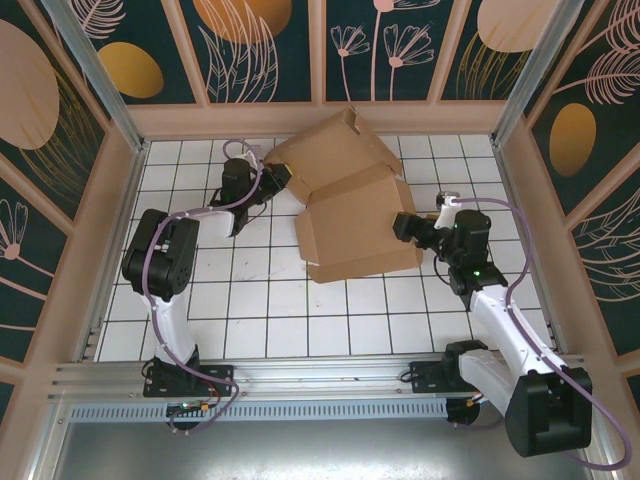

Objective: Fold the paper box

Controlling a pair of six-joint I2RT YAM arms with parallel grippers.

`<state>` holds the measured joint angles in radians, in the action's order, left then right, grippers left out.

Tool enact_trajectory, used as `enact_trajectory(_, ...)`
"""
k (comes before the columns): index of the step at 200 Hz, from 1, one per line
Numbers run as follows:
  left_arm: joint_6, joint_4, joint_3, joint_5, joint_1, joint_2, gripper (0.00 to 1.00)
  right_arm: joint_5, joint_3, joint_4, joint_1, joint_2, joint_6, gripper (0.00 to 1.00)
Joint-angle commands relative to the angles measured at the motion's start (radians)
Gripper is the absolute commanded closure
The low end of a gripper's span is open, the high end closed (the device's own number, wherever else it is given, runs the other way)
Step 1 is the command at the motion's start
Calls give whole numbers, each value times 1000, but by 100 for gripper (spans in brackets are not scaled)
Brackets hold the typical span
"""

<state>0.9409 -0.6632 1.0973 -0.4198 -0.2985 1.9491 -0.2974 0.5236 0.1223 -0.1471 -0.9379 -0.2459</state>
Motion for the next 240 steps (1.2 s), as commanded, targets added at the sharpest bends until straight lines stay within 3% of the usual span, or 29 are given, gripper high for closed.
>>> enact_trajectory(1, -8, 68, 45, -95, 8, -78, 100, 4, 22, 49, 23, 34, 16, 8)
enact_trajectory(38, -87, 175, 58, -19, 7, -91, 100, -196, 91, 99, 20, 115, 111, 8)
enact_trajectory(86, -90, 193, 69, -18, 8, -103, 100, -148, 209, 179, 20, 201, 108, 8)
enact_trajectory(111, -103, 206, 78, -23, 7, -104, 100, -112, 340, 168, 24, 94, 36, 8)
enact_trajectory(128, -99, 191, 76, -37, 8, -104, 100, -178, 484, 60, 24, -43, 26, 9)
enact_trajectory(140, -98, 191, 78, -41, 7, -104, 100, -254, 601, -34, 24, -154, 32, 14)
enact_trajectory(155, -97, 189, 81, -45, 7, -101, 100, -311, 691, -87, 15, -262, 37, 29)
enact_trajectory(172, -93, 190, 87, -43, 8, -99, 100, -334, 744, -104, -21, -326, 72, 34)
enact_trajectory(209, -89, 189, 93, -47, 7, -101, 100, -239, 795, -205, -153, -386, 278, 37)
enact_trajectory(240, -93, 194, 96, -54, 8, -105, 100, -154, 820, -282, -188, -425, 349, 38)
